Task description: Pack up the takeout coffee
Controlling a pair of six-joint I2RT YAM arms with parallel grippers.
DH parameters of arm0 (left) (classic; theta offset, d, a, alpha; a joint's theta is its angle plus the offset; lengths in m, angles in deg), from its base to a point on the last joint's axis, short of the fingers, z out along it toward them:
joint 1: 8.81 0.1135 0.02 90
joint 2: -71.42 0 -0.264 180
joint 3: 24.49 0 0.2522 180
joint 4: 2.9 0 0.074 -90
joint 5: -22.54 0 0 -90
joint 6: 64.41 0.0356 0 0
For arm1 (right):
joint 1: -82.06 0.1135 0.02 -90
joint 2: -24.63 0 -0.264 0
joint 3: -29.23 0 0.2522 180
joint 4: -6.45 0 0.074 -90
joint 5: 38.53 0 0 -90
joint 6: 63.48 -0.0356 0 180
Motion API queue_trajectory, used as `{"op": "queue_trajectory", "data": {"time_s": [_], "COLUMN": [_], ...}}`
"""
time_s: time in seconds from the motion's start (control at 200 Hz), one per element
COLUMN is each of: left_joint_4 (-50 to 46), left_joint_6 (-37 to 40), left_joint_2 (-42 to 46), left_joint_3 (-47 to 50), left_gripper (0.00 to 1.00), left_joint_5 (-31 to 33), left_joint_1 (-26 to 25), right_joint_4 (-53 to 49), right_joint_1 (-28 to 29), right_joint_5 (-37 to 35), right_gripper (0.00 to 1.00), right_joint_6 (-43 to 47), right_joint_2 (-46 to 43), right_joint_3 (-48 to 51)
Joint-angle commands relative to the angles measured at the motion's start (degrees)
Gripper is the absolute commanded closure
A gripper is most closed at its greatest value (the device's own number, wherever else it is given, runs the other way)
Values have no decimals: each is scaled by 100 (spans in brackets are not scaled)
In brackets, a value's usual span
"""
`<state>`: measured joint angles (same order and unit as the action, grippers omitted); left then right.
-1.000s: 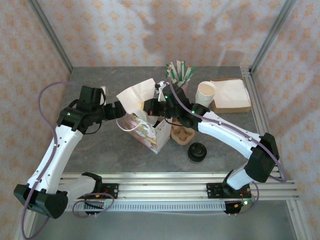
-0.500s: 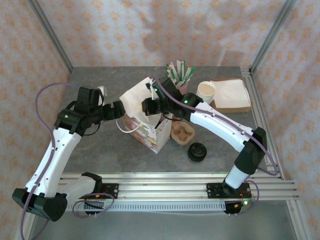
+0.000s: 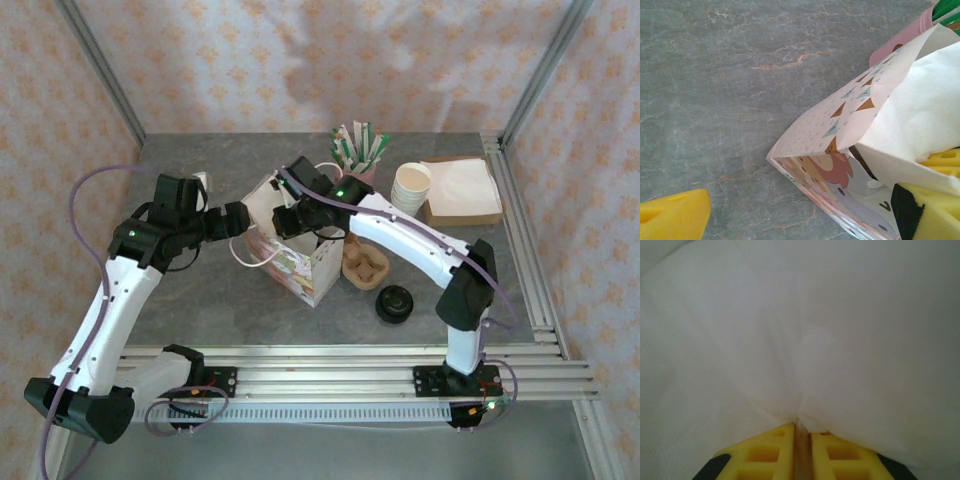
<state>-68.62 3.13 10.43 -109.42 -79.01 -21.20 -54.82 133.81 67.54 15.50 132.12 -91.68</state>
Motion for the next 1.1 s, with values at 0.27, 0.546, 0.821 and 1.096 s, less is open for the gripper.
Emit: {"op": "queue_trajectory", "data": {"time_s": [0.27,0.546,0.821,1.096], "left_joint_4": [-80,-105,-88,-248], "left_joint_6": [77,107,89,198], "left_joint_2": [114,150,164,209], "left_joint_3": [-107,-91,-99,-319], "left_gripper": [6,6,6,6], "left_joint_5": [133,171,145,273], "left_joint_1": [-46,-45,-52,-50], "right_joint_4": [-394,286,989,1266], "right_joint_1": [60,66,63,64], "right_joint_5": [-129,121,-277,-702], "right_gripper": [67,54,51,54], "right_joint_6": [161,-133,-283,-339], "right_joint_2": [16,-649,-1207,-1291], "right_joint_3": [-483,-230,199,339]}}
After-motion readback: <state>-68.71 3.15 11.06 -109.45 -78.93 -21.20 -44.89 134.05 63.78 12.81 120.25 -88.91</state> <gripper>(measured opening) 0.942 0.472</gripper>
